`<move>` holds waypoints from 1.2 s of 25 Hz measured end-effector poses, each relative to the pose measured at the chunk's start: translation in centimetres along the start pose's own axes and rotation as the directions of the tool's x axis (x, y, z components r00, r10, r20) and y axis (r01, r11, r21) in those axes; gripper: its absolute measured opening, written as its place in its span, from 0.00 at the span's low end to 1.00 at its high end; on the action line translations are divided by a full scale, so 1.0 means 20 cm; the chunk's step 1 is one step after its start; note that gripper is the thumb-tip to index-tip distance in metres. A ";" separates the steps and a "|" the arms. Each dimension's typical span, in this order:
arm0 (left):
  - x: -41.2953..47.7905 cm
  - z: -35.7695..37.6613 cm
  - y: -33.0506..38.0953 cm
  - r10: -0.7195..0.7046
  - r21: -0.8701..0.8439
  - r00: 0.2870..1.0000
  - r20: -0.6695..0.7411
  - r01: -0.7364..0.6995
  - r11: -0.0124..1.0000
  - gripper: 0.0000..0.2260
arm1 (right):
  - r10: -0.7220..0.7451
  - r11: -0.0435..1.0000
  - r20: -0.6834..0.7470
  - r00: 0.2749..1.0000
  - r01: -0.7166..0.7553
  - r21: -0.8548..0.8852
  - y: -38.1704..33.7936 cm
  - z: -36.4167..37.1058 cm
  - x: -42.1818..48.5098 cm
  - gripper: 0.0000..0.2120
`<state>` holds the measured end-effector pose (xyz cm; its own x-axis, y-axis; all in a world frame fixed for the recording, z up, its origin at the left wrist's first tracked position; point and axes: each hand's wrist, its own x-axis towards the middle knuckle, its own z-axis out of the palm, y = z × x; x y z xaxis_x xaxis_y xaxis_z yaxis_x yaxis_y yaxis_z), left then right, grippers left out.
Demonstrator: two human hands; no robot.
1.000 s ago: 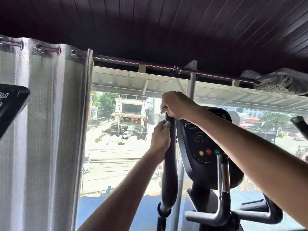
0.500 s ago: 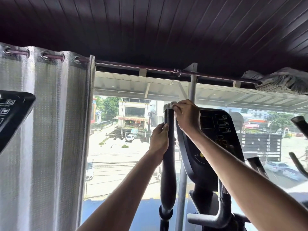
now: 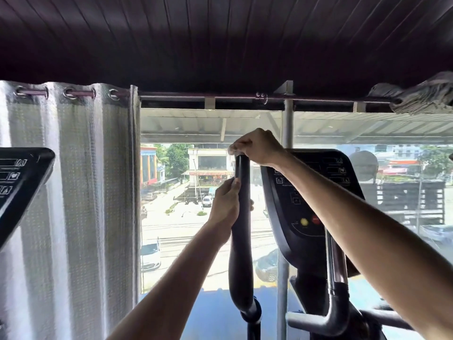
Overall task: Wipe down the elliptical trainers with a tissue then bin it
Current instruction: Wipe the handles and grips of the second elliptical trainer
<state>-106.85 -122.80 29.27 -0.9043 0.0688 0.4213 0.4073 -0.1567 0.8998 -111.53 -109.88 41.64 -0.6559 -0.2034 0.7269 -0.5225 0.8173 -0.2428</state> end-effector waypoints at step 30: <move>-0.22 -0.05 -0.08 0.051 0.022 0.999 -0.015 -0.051 0.998 0.15 | -0.248 0.963 -0.280 0.927 0.205 -0.176 -0.06 0.12 -0.45 0.08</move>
<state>-103.71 -123.81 25.95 -0.8842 0.0456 0.4648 0.4552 -0.1382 0.8796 -106.31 -110.26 33.75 -0.3259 -0.2406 0.9143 -0.5418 0.8400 0.0280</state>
